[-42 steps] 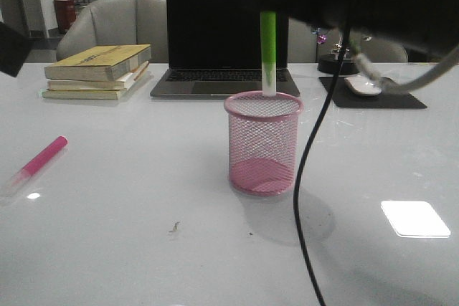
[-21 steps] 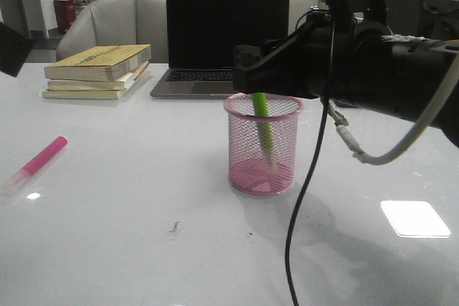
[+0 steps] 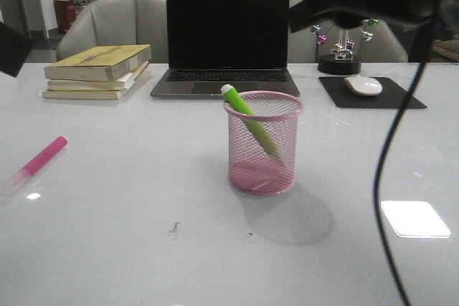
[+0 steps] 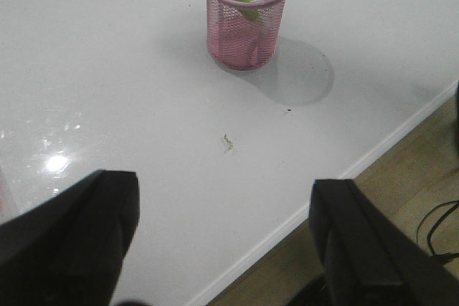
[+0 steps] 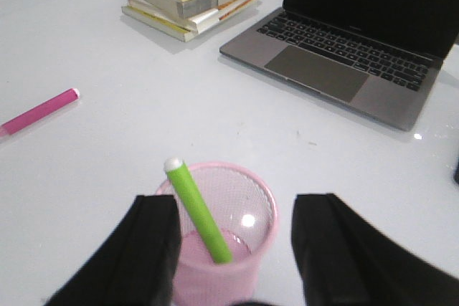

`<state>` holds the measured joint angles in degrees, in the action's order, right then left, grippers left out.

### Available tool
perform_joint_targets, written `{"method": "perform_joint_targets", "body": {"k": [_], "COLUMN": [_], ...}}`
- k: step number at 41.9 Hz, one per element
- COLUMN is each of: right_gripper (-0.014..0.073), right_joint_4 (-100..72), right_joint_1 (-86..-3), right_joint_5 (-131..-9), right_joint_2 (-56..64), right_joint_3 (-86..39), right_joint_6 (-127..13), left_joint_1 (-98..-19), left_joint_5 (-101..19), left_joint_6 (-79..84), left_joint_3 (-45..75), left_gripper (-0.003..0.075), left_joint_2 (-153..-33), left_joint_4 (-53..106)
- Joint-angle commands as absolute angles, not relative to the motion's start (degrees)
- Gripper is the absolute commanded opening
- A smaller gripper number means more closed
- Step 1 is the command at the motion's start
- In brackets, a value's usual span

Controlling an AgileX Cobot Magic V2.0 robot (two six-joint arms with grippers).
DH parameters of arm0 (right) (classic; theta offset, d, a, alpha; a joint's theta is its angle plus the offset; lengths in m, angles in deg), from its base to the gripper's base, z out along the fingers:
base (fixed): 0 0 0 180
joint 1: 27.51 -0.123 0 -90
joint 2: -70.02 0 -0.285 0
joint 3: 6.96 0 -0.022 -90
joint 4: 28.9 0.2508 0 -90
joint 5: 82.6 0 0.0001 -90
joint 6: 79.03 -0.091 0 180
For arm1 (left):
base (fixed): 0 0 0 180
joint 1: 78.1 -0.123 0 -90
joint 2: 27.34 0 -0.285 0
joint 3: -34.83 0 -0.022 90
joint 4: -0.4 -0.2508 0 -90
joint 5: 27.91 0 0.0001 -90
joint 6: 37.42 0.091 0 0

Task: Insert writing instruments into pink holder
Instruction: 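Raise the right gripper away from the holder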

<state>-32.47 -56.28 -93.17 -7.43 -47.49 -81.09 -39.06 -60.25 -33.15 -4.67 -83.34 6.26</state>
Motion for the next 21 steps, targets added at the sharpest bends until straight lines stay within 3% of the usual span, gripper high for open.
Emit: {"method": "perform_joint_targets", "body": {"k": [1,12,21], "right_gripper": [0.0467,0.0467,0.0467], "right_joint_4": [-32.2,-32.2,-32.2], "right_joint_1": [-56.2,-56.2,-56.2], "right_joint_5": [-84.4,-60.9,-50.6], "right_joint_2": [2.2,16.9,22.8], "right_joint_3": [-46.1,-46.1,-46.1], "right_joint_6": [-81.0,-81.0,-81.0], "left_joint_1": [-38.7,-38.7,-38.7], "left_joint_5": [-56.2,-56.2,-56.2], "left_joint_6": [-33.2,-33.2,-33.2], "left_joint_3": [-3.1,-3.1,-3.1], "left_gripper": [0.055,0.055,0.055], "left_joint_2": [-83.1,-83.1,-83.1], "left_joint_4": [6.9,6.9,6.9]}}
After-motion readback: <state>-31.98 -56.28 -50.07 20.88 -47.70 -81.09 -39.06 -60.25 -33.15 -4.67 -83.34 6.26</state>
